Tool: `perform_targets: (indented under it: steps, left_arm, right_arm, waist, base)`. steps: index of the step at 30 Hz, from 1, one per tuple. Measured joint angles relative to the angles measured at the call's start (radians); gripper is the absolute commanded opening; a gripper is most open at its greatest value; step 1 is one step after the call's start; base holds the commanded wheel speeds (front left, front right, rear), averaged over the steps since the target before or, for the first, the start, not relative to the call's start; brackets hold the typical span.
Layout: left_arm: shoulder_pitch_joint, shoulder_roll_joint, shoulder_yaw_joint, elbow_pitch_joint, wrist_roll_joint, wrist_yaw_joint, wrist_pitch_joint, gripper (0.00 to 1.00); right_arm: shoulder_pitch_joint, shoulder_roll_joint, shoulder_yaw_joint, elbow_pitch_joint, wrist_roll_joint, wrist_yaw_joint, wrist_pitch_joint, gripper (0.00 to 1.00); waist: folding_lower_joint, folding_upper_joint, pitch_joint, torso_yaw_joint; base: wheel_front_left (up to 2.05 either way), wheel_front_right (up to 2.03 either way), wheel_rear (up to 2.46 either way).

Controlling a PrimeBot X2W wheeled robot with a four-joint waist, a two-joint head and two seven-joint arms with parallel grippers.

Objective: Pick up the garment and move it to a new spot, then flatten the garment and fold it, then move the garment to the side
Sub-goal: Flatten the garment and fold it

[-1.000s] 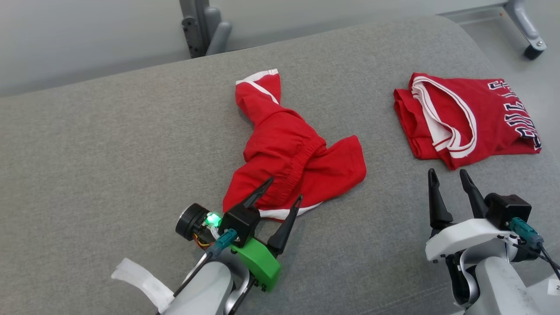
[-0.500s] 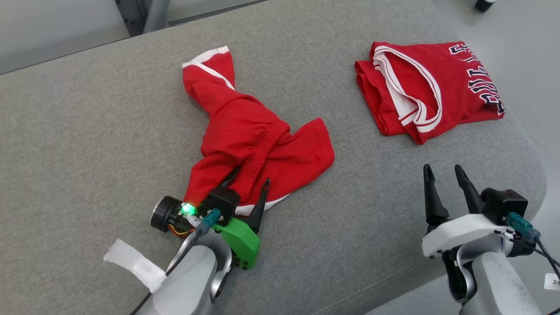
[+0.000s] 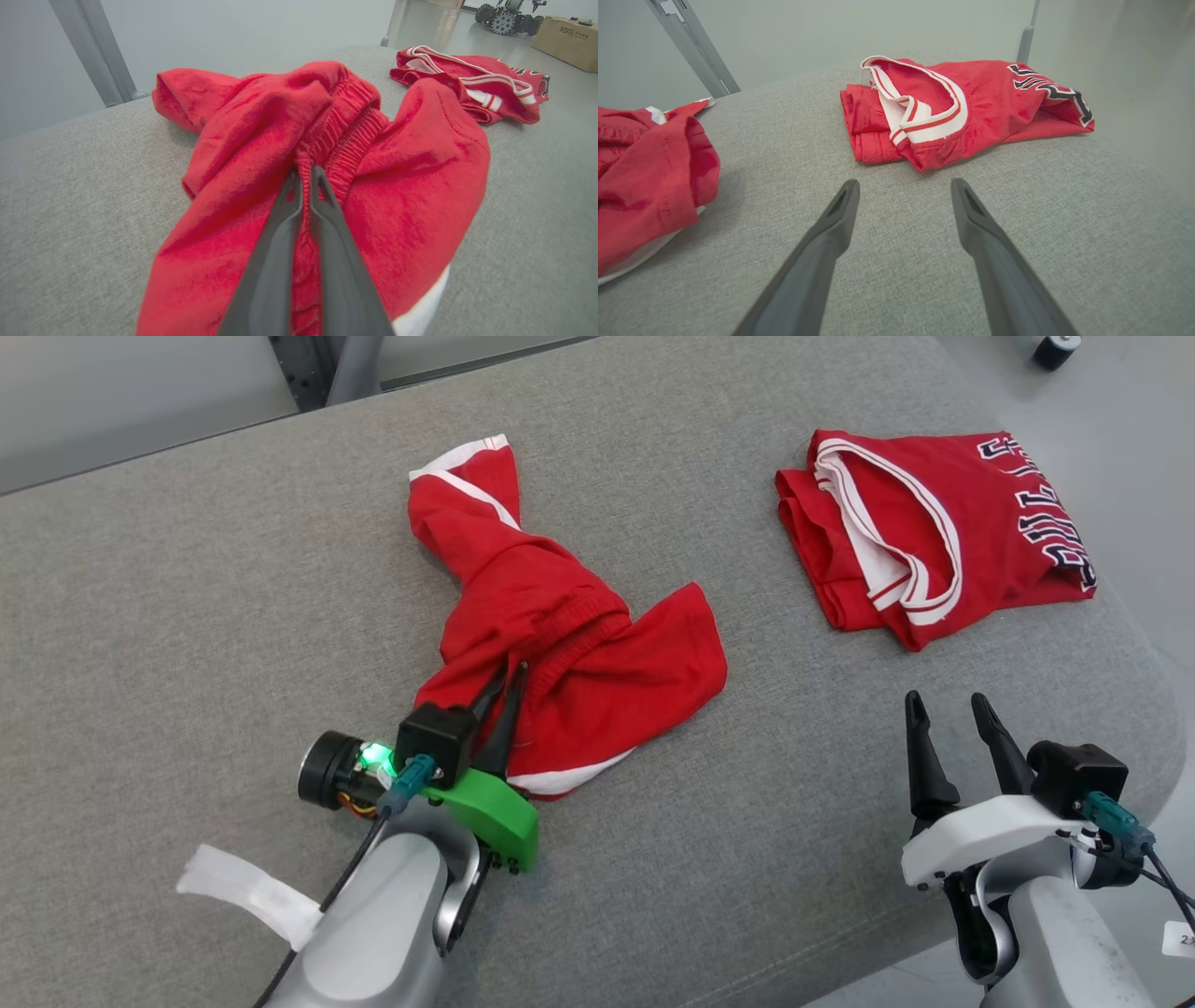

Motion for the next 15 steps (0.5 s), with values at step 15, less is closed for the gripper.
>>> perform_targets:
  steps: [15]
  left_arm:
    - [0.060,0.000,0.317,-0.188,-0.301,0.056,0.000,0.00]
  right_arm:
    - [0.021,0.000,0.007,0.050,0.006,0.000,0.000,1.00]
  waist:
    - [0.0000,0.0000,-0.048,0.120]
  base:
    - [0.00,0.00,0.00]
